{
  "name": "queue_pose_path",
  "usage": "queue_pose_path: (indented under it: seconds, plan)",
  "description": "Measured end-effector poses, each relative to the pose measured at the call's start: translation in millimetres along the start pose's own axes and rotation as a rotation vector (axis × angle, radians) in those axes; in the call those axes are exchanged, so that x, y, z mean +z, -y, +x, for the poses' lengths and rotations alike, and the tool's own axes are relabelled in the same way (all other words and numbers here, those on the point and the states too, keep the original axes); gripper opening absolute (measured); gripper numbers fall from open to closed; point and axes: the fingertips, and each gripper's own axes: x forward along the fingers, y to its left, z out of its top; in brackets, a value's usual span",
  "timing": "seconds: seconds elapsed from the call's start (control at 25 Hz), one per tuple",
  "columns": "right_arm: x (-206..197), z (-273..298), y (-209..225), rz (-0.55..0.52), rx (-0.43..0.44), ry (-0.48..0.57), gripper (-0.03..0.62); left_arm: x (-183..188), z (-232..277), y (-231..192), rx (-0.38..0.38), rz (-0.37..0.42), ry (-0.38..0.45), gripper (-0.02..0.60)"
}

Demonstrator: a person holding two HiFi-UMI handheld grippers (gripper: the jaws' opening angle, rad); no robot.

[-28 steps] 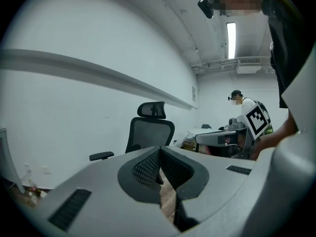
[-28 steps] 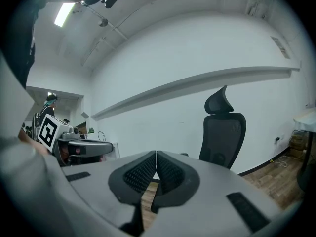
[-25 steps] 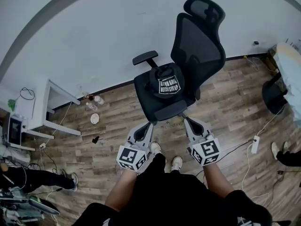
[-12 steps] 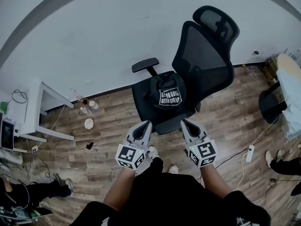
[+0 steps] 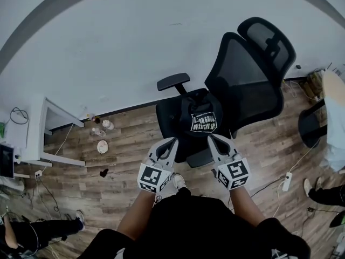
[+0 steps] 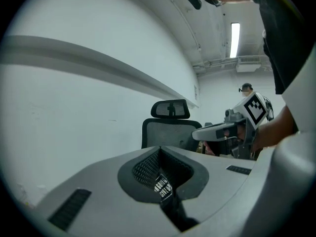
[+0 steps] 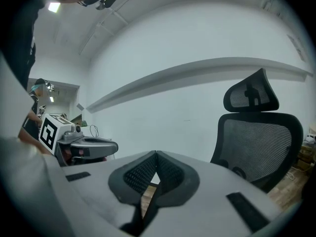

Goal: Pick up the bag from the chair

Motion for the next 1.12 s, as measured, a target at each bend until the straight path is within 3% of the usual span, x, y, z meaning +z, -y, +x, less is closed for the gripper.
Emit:
queue_pose_path:
  seconds: [0.28,0.52,0.92,1.12]
  plan:
    - [13,28,7,-0.005,-0.037,0.015,0.020,11,16,-21,-0.073,0.040,0.013,0.021]
    - [24,42,36,-0.037,-0.077,0.002,0.020,10,38,-40,-0.085,0.014,0.010,0.021]
    - [-6,74,102,0.005,-0.093,-0.088,0.020,-9,100,-64,-0.060,-0.056,-0.045,0.021]
    - [-40,106,138,0.046,-0.081,-0.172,0.020,-39,139,-85,-0.035,-0.108,-0.126,0.021]
